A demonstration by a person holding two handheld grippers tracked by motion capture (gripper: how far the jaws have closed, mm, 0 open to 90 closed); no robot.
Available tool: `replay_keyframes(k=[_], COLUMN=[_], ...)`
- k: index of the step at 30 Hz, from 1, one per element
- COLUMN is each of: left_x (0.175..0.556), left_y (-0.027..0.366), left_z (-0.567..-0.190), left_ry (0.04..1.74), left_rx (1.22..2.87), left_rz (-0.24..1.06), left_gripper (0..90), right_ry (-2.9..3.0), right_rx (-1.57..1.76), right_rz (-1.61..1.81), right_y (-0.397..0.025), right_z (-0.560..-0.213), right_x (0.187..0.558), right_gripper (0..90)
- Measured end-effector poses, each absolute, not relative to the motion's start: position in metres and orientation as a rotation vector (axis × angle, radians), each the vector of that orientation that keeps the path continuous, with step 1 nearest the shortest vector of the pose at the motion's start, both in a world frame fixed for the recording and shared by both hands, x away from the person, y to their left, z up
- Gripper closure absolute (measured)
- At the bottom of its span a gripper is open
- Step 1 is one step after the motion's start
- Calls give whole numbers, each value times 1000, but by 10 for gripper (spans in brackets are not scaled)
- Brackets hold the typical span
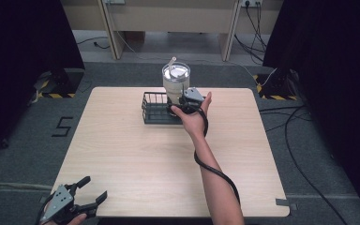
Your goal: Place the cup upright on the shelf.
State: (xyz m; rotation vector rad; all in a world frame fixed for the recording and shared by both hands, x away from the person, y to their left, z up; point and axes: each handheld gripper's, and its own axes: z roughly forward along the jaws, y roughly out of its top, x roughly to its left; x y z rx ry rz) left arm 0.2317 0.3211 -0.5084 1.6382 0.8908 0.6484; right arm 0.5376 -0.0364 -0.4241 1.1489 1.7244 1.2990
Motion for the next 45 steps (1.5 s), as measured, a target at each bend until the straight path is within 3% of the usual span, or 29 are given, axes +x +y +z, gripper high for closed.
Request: replay_keyframes(k=[45], left_x=[233], left_y=[317], left_z=[-509], left_ry=[890], left_rx=[1648], left_rz=[644], left_gripper=[144], right_ry=[1747], right_rx=[1214], right_rz=[1324], right_y=[-94], right_z=[-431], right_x=[471], right_gripper=[70])
